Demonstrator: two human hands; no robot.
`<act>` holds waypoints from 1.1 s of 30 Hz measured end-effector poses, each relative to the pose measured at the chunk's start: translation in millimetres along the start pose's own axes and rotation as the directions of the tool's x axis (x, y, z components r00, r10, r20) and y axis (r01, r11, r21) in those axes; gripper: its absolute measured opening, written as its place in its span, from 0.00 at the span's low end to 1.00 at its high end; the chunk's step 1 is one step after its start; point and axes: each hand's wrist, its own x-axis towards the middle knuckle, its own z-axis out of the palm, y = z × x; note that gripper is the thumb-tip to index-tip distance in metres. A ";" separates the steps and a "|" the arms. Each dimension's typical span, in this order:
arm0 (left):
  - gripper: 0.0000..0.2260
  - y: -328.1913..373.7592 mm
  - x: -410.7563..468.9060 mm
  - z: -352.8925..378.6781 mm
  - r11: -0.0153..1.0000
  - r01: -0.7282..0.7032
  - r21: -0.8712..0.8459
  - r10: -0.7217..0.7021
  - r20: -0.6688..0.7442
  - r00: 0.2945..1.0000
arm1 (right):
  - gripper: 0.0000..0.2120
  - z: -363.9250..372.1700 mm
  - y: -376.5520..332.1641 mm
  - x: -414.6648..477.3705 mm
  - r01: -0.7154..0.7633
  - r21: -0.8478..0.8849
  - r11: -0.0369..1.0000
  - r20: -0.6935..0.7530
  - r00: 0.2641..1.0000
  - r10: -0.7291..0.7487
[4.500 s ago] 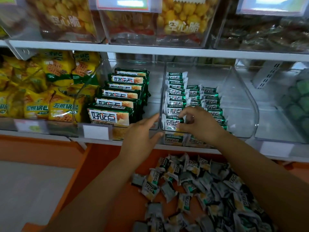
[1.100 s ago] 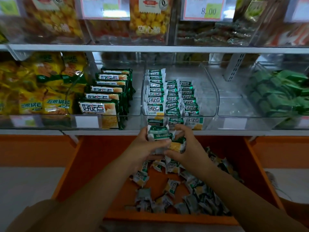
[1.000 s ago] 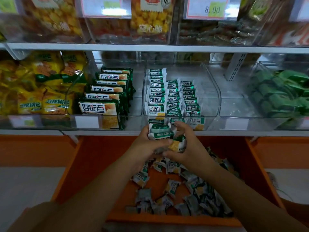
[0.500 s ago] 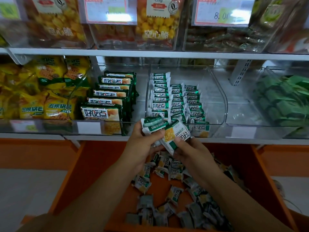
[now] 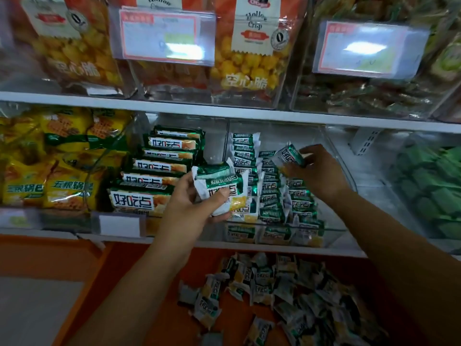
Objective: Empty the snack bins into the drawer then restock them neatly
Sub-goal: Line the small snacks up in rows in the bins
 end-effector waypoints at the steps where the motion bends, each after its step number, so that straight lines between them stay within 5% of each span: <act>1: 0.23 0.1 2.6 0.0 1.000 -0.002 0.011 0.002 -0.012 1.000 | 0.22 2.9 2.1 17.9 0.009 -0.032 0.999 -0.007 1.000 -0.009; 10: 0.19 -2.1 16.3 -8.8 0.999 0.001 0.038 -0.002 0.015 1.000 | 0.17 37.1 14.4 121.6 0.067 -0.165 0.984 0.109 0.993 -0.049; 13: 0.37 -5.8 19.7 -17.1 0.998 0.019 0.064 -0.019 0.007 1.000 | 0.18 46.7 20.3 133.8 0.119 -0.215 0.969 0.110 0.989 -0.097; 15: 0.45 -9.4 22.0 -19.3 0.997 0.056 0.050 -0.056 0.003 0.998 | 0.18 54.1 27.2 135.8 0.128 -0.228 0.965 0.094 0.990 -0.109; 26: 0.41 -5.4 15.2 -11.3 0.991 0.047 0.128 -0.045 -0.018 0.999 | 0.22 42.7 12.5 70.0 0.144 -0.063 0.988 -0.131 0.980 -0.151; 29: 0.32 -1.3 7.3 -5.2 0.990 0.053 0.131 -0.052 -0.014 0.999 | 0.11 29.5 -15.1 -17.8 0.223 0.192 0.956 0.030 0.972 -0.233; 33: 0.30 -0.7 -3.3 5.2 0.986 0.087 0.145 -0.089 0.007 0.996 | 0.22 27.4 -36.2 -95.2 0.142 0.366 0.920 0.316 0.911 -0.266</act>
